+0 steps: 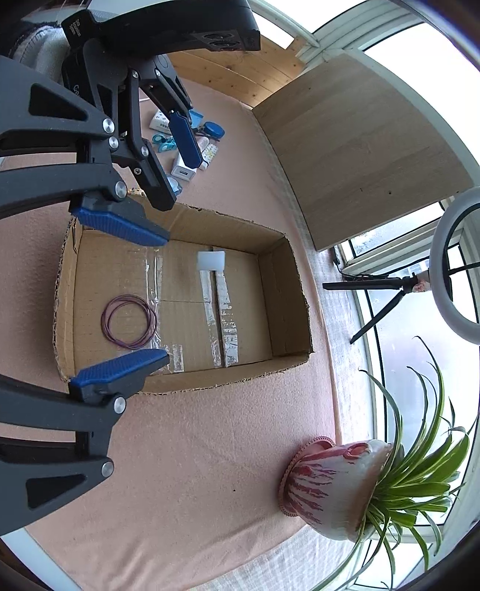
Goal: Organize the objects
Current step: 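Carry the ring and rubber band into the cardboard box and open both tools, then grasp the blue clothespin with the left tool while the right tool grasps the clear blue-capped bottle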
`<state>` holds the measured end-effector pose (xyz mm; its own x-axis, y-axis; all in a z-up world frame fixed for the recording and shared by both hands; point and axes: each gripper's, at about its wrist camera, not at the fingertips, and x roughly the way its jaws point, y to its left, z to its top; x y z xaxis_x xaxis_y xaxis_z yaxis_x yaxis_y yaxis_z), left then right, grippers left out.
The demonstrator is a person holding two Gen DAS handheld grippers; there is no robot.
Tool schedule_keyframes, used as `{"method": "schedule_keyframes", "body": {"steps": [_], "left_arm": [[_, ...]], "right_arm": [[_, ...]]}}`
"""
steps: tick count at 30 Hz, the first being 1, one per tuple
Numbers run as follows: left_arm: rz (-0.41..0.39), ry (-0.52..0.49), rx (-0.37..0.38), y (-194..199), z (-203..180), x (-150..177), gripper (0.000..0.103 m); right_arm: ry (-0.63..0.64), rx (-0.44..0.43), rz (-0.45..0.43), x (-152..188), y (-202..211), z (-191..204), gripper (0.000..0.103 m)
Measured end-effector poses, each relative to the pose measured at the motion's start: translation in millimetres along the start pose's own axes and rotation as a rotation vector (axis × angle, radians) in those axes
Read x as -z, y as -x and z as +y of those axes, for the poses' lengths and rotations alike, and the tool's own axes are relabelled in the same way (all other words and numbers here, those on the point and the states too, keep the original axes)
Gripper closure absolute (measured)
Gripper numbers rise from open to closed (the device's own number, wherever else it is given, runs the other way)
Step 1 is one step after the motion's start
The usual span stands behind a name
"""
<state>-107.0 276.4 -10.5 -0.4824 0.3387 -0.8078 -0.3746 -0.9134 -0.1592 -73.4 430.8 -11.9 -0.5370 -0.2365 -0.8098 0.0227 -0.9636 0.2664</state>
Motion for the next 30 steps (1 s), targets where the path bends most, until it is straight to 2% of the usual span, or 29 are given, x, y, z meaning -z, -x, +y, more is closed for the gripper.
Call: {"method": "schedule_keyframes", "body": {"steps": [7,14,19,25,30], "left_arm": [[0.010,0.080,-0.047,10.0,48.5,18.1,0.027],[0.039,0.183,-0.094,20.1,109.6,41.4,0.027],[0.052,0.233,-0.115,25.4,144.7,57.6,0.027],[0.089,0.242,-0.112,23.9,168.1,80.5,0.028],[0.109,0.254,-0.076,18.2,178.9,89.6,0.039]], "right_arm": [[0.074,0.011,-0.021,7.6,-4.5,29.2,0.049],[0.128,-0.056,-0.024,17.2,-13.1,70.7,0.049],[0.155,-0.104,0.032,31.9,-30.0,101.9,0.049],[0.150,-0.148,0.135,53.5,-56.2,128.3,0.049],[0.128,-0.142,0.168,57.2,-70.4,139.2,0.049]]}}
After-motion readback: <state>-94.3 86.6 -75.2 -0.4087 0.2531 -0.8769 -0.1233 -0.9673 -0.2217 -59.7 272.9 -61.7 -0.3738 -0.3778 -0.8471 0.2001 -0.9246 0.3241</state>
